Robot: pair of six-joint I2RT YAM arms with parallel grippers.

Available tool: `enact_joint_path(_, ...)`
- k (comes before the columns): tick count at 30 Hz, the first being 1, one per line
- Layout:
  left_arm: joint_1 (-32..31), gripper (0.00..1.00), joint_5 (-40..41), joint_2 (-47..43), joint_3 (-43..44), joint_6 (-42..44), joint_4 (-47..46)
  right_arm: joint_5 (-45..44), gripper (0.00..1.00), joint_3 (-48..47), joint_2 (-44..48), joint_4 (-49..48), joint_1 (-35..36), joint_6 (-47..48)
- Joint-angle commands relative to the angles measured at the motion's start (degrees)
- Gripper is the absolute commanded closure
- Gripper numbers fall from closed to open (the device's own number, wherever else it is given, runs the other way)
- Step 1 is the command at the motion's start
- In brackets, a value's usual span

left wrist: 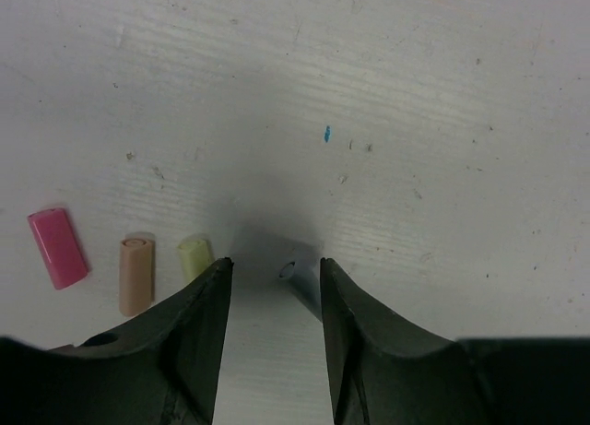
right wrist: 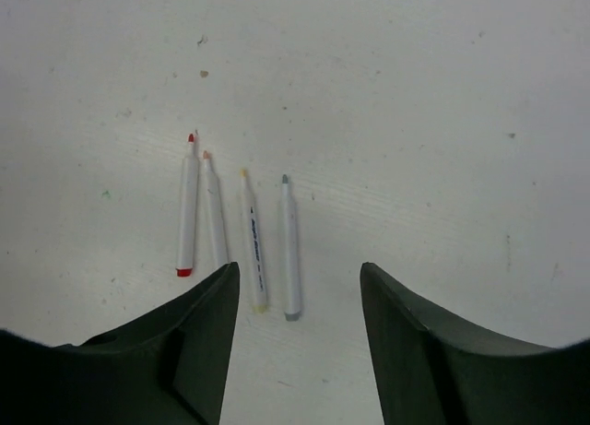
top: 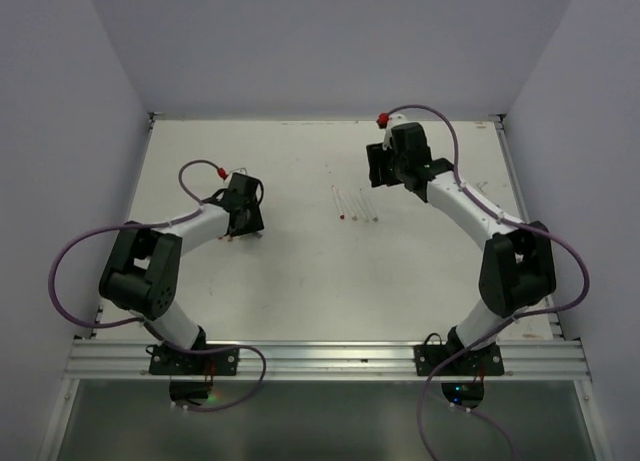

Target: Open the pen caps

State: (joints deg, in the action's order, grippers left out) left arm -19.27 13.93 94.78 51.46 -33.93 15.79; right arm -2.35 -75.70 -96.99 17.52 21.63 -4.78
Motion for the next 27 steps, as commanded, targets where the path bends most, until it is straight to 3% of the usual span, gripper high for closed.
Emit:
enact_joint_path(1, -0.24, 0.52, 0.22, -6.09, 1.00, -1.57, 0.99, -5.19, 0.37, 2.92, 6.27, 3.14, -2.11, -1.55)
enact_joint_path(2, -0.51, 0.52, 0.13, -7.23, 1.36, -1.66, 1.60, -5.82, 0.33, 3.71, 7.33, 3.22, -2.72, -2.25)
enact_joint_path(5, -2.87, 0.50, 1.09, -12.07, 3.46, -2.10, 2.66, -10.55, 0.06, 6.00, 11.28, 5.06, -5.54, -3.31)
enact_joint_path(6, -3.84, 0.50, 1.27, -14.34, 3.90, -2.45, 2.67, -12.57, 0.01, 7.22, 12.43, 6.03, -5.89, -3.31)
enact_joint_path(9, -8.06, 0.48, -1.62, -19.09, 3.47, -3.77, -0.66, -21.54, 0.01, 10.91, 16.21, 6.56, -7.56, -2.79)
enact_joint_path(14, -16.84, 0.45, -8.30, -21.92, 0.92, -4.12, -8.14, -24.99, 0.01, 19.44, 20.43, 2.00, -13.00, 0.29)
enact_joint_path(19, -23.79, 0.44, -12.87, -23.32, -2.68, -4.04, -12.44, -16.91, 0.07, 24.72, 21.05, 1.29, -25.90, 1.25)
enact_joint_path(27, -28.46, 0.43, -17.36, -25.79, -6.81, -2.37, -14.82, -8.99, 0.27, 24.83, 16.06, -4.08, -34.28, 8.37)
